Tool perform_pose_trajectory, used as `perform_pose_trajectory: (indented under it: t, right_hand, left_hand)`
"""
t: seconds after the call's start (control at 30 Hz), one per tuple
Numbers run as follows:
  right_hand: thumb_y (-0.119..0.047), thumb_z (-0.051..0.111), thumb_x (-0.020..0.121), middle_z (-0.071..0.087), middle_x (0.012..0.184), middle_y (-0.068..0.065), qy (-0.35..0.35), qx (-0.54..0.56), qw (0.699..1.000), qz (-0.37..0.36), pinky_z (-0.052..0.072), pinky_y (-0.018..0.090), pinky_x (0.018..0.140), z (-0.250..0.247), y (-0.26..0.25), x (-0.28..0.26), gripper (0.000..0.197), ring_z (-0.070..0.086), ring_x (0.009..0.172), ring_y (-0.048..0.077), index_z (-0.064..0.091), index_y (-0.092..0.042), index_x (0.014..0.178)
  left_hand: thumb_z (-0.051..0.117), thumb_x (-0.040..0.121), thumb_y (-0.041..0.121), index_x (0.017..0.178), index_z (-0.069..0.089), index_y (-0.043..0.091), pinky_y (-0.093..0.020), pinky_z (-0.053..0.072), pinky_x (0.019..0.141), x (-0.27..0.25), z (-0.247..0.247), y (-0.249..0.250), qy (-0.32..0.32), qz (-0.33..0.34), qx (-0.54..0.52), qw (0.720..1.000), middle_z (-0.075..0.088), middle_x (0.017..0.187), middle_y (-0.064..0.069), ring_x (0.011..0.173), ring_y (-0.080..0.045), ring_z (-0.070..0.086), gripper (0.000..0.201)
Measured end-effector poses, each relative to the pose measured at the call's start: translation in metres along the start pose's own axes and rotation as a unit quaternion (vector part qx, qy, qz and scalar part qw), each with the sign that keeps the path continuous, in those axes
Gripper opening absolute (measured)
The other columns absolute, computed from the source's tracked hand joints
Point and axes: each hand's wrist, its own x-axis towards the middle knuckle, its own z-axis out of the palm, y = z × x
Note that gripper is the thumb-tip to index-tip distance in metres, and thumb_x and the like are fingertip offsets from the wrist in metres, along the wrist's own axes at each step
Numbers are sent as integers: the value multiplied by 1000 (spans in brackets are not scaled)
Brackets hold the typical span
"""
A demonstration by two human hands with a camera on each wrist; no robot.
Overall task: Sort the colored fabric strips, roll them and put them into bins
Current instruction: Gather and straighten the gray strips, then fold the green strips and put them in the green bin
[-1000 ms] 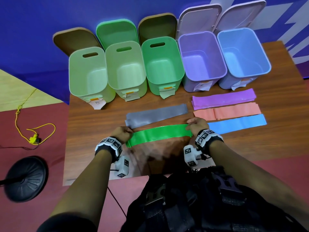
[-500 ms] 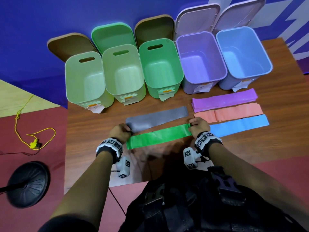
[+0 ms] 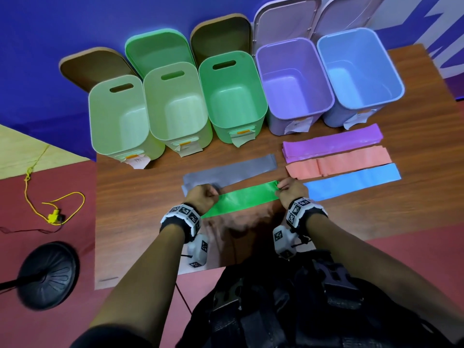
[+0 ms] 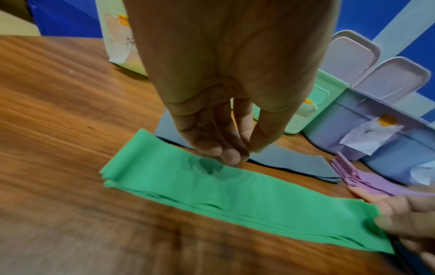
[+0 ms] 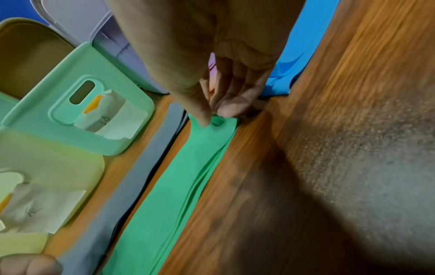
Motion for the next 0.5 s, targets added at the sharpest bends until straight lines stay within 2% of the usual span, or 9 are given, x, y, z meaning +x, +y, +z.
perform_pose_trajectory:
  t: [0.07,0.17,0.27,0.33,0.4,0.47,0.5]
  right_hand:
    - [-11,70,85,74,100,3,1,16,1000,-7,51,24,85,-4,-1,-3,14,68,95,22,67,-24,81]
    - [-9,69,86,72,94,0,-18,41,998,-32,48,22,81,-12,-8,-5,24,66,91,19,63,-27,71]
    - [-9,70,83,72,92,-5,-51,72,994,-72,48,23,81,-16,-28,-9,23,65,87,14,64,-27,70]
    - [-10,72,81,70,83,-6,-82,84,987,-114,49,24,78,-20,-45,-13,19,63,80,11,67,-26,71]
    - [-10,73,80,67,73,-6,-120,105,974,-160,46,25,73,-25,-63,-17,17,61,73,10,69,-25,73]
    - [-9,74,80,65,69,-7,-126,127,961,-211,48,24,72,-33,-81,-20,19,61,71,9,70,-26,74]
    - [-5,74,81,65,68,-6,-123,147,953,-233,47,22,70,-37,-89,-21,21,60,68,6,70,-25,76]
  left_hand:
    - [62,89,13,80,60,20,-28,49,84,-1,-2,7,-8,-2,-4,1000,65,82,2,84,-18,61,12]
    - [64,90,13,79,61,23,-27,50,85,-1,-5,24,-8,6,-27,1000,65,78,6,80,-15,61,14]
    - [65,91,8,83,63,19,-14,46,72,-1,-9,47,-18,39,-53,998,62,74,11,71,-6,58,13]
    - [57,96,7,87,62,14,-6,43,64,-6,-16,64,-6,73,-73,995,60,79,6,70,-1,55,13]
    - [55,95,18,88,64,20,-7,45,73,-6,-25,80,34,108,-100,988,65,87,8,78,-2,59,12]
    - [57,87,35,87,67,32,-19,48,83,-5,-37,96,24,121,-165,979,71,92,11,88,-6,65,11]
    - [57,86,38,86,68,32,-23,49,82,-7,-43,105,12,124,-189,974,71,90,10,87,-8,65,12]
